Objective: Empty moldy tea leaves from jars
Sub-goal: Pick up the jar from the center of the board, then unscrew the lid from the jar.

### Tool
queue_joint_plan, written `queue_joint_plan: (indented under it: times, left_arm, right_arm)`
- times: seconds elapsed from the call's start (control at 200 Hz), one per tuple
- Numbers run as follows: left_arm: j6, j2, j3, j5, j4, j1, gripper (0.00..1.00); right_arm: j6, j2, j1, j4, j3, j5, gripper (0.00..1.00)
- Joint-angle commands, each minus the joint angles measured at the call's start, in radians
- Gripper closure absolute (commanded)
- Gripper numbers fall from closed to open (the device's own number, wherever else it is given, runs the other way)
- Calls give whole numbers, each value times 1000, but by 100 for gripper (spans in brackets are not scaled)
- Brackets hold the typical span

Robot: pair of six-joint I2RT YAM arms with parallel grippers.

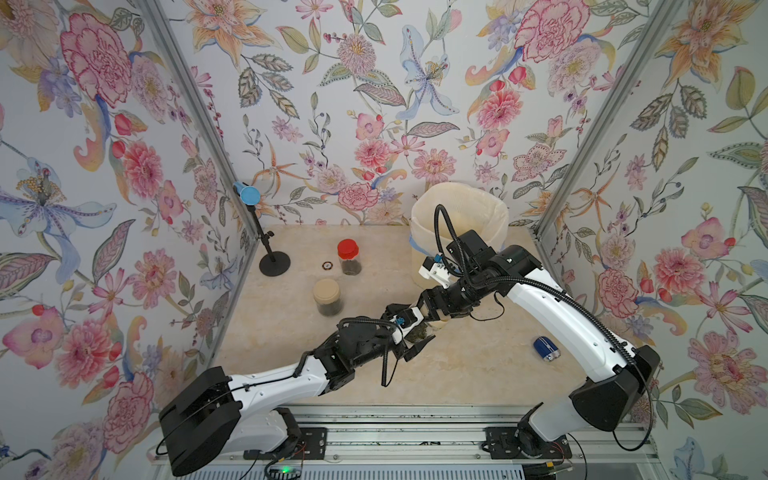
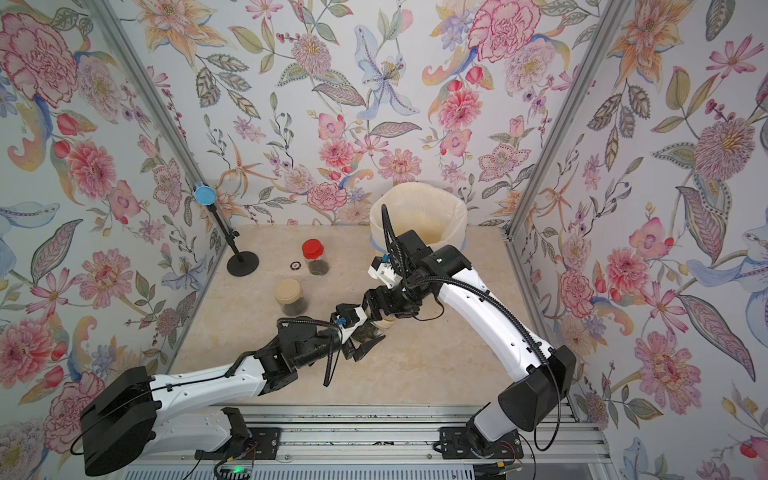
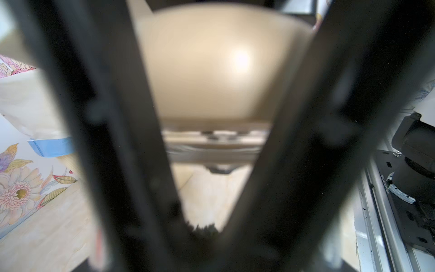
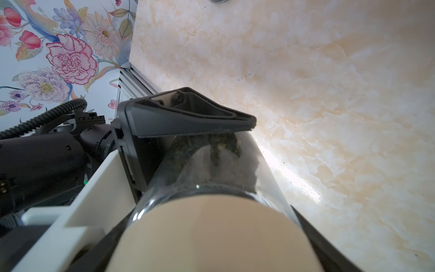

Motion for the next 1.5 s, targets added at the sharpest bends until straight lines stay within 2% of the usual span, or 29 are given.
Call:
queue_joint_plan:
  times: [0.0,0.12,0.2,0.305,0.53,1.396,1.496]
  left_arm:
    - [19,-16,7,1,28,-6,21]
    - [19,-30,-19,-6,67,-8,28]
    - [24,-36,-30,-6,77,-8,33]
    - [27,-33,-34,-1,81,-7,37]
    - [25,-37,-46,8,101,-7,38]
    - [24,-76,-74,9,85,-6,38]
    - [21,-74,-73,10,88,-5,38]
  right_arm:
    - [9,-36,1,6,-2,-39,46]
    - [9,-34,1,5,-5,-42,42]
    - [14,-36,-27,7,-8,-59,25]
    - [29,-41,-31,6,-5,-96,11]
    - [71,-41,-52,6,4,-176,0]
    - [63,-26,-52,-48,14,-76,0]
    - [60,-22,-44,-49,11,-70,10]
